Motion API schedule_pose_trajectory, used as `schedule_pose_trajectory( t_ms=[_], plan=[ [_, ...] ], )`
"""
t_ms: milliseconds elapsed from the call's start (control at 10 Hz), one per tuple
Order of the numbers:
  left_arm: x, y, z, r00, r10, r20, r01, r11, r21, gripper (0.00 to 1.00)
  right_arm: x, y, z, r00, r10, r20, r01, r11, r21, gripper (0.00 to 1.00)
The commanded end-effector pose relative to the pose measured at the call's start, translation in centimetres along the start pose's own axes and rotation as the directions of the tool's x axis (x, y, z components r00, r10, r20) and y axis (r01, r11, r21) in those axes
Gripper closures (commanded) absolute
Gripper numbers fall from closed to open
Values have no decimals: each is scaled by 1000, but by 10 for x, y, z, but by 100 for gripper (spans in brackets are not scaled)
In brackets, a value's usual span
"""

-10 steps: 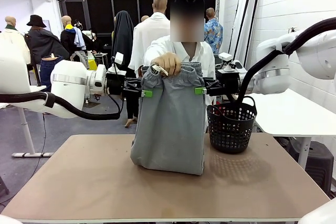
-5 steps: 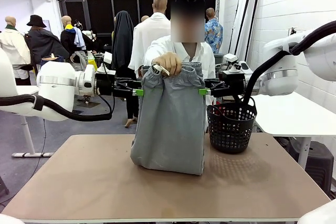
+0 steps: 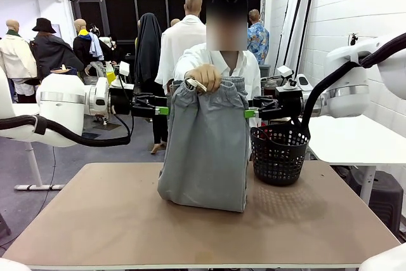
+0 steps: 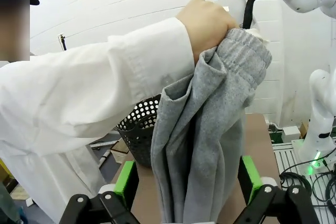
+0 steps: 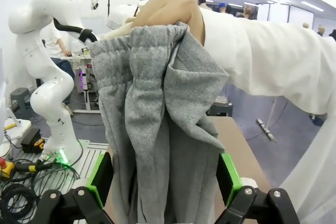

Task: Fold the training pants.
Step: Release the ends of the Training pants and then grab the overlapped ends.

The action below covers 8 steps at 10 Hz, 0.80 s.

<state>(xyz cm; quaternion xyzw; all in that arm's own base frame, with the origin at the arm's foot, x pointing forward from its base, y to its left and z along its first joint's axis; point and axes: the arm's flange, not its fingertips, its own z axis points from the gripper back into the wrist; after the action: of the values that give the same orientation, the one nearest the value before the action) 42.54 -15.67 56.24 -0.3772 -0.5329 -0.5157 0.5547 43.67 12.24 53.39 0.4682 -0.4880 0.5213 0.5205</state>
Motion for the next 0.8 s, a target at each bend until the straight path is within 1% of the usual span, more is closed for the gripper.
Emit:
schedule_pose_trajectory(
  t_ms=[0,200,400,700],
  plan=[
    [-3,0,-4,1000,-17,6,17,1000,4,0,-4,7,-5,1000,11,12,-10,1000,-19,0],
    [-4,6,-6,1000,-27,-2,27,999,-30,0,-4,5,-10,999,0,32,0,1000,-9,0],
    [-7,7,-6,1000,-22,-6,21,998,-61,0,-4,6,-11,998,-33,47,32,999,25,0],
    [-9,12,-8,1000,-16,-6,15,997,-79,0,-3,13,-15,996,-86,38,82,992,93,0]
  ],
)
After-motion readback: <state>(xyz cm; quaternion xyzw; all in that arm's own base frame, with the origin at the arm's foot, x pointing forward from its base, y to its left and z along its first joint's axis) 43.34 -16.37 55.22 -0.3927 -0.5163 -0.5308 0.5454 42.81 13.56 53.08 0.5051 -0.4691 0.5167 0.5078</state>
